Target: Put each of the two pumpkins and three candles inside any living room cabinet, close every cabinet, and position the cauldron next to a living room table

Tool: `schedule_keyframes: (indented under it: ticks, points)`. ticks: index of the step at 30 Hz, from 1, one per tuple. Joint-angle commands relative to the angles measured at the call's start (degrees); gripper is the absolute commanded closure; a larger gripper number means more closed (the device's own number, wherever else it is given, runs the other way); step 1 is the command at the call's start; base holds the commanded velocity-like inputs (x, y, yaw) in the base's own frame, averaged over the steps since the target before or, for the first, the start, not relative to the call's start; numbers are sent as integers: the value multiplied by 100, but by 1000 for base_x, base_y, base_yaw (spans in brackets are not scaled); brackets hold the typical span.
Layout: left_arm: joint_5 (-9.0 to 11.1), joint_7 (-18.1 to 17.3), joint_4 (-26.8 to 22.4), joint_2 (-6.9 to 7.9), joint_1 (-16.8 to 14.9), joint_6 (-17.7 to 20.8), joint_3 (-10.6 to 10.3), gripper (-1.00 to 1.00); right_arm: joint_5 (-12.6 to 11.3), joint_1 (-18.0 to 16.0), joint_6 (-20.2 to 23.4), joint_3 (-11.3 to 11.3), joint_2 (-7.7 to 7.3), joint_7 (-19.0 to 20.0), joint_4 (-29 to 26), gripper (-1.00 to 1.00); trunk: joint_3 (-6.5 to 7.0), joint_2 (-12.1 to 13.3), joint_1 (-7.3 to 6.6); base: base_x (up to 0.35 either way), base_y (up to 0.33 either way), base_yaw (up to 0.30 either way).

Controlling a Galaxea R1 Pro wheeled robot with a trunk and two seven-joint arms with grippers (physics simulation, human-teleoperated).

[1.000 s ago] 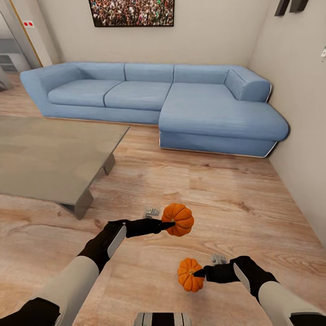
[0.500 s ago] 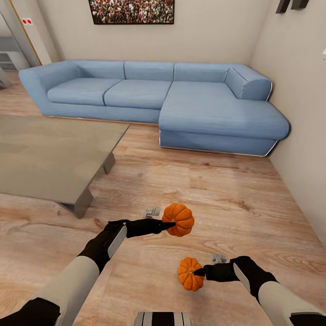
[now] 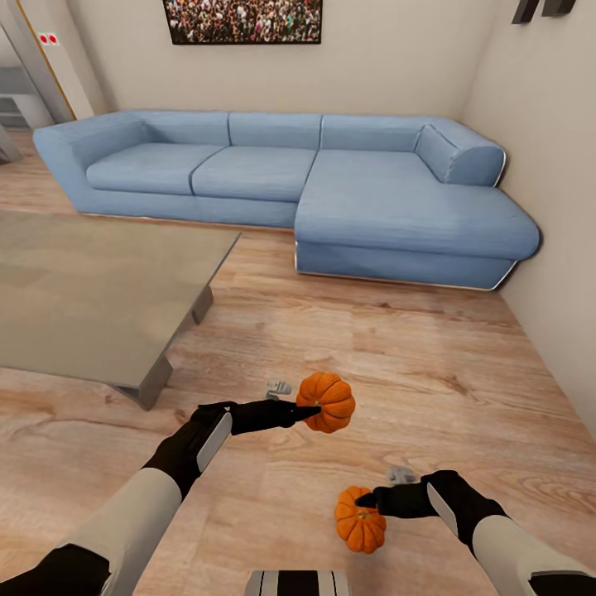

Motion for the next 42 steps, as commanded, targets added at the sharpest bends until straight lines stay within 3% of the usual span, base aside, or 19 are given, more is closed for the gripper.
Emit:
schedule_keyframes:
  ticks: [1,4,7,19,42]
  points:
    - [49,14,-3,2,-3,45,-11,100,-40,1,32,35,-5,-138,-7,-100,-4,-2,-1,7,5,0]
    - [49,11,-7,2,-3,45,-11,100,-41,1,20,35,-5,-496,5,-100,-4,-2,-1,84,42,0]
    - [49,3,-8,2,-3,45,-12,100,-42,3,13,30,-5,-599,8,-100,-4,-2,-1,183,105,0]
    - [49,-19,-9,2,-3,51,3,100,-52,2,11,35,-5,-627,9,-100,-4,-2,-1,18,10,0]
    - [49,-127,0,2,-3,55,1,100,-60,8,-65,26,-5,-627,10,-100,-514,-32,58,0,0,0]
